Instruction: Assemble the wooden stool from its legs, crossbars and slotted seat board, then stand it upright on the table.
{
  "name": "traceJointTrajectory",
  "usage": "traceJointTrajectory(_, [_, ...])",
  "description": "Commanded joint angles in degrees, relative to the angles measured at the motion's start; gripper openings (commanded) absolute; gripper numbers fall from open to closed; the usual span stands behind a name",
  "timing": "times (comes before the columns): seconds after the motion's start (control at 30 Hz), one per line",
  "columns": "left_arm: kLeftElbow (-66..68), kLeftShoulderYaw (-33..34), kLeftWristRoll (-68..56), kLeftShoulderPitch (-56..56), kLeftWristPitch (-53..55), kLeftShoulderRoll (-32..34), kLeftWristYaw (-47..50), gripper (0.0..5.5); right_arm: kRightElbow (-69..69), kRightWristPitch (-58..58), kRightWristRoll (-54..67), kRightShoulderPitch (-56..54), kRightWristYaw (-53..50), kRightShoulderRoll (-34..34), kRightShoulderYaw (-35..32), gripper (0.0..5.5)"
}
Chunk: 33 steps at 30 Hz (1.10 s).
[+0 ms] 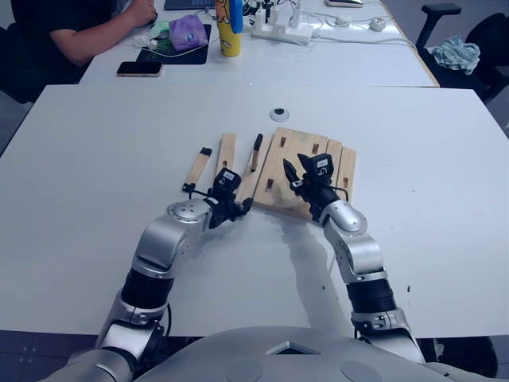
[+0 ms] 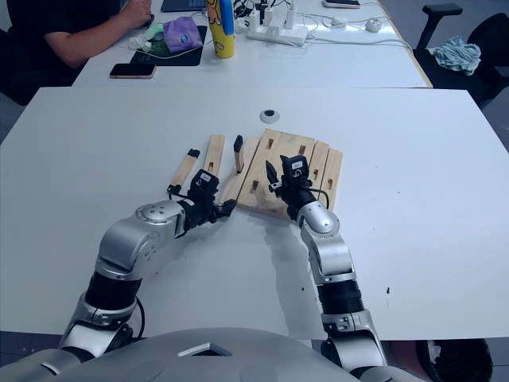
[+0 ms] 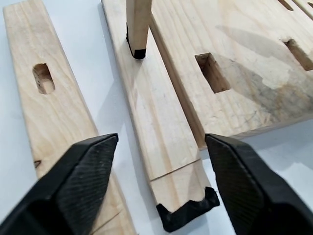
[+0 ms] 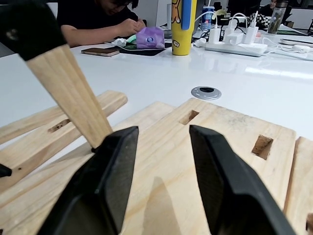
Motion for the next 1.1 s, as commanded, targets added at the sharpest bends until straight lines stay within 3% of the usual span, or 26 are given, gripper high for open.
traceJointTrajectory(0.03, [2.43,-1.38,0.01,1.1,1.43,0.89,-0.74,3.66,-0.47,0.93,-0.5,0.02,-0.67,0.42,0.39,1.96])
traceJointTrajectory(0.43, [2.61,-3.92,2.48,0.35,0.13,8.22,-3.16,3.66,-0.92,1.19,-0.81,0.94,-2.24,0.88,0.18,1.96])
traceJointTrajectory(1.1, [15.16,0.14,2.79,-5.58,-4.59,2.44,-2.51,3.66,0.35,1.38,-1.09,-0.4,-2.49,1.53,0.83,1.96])
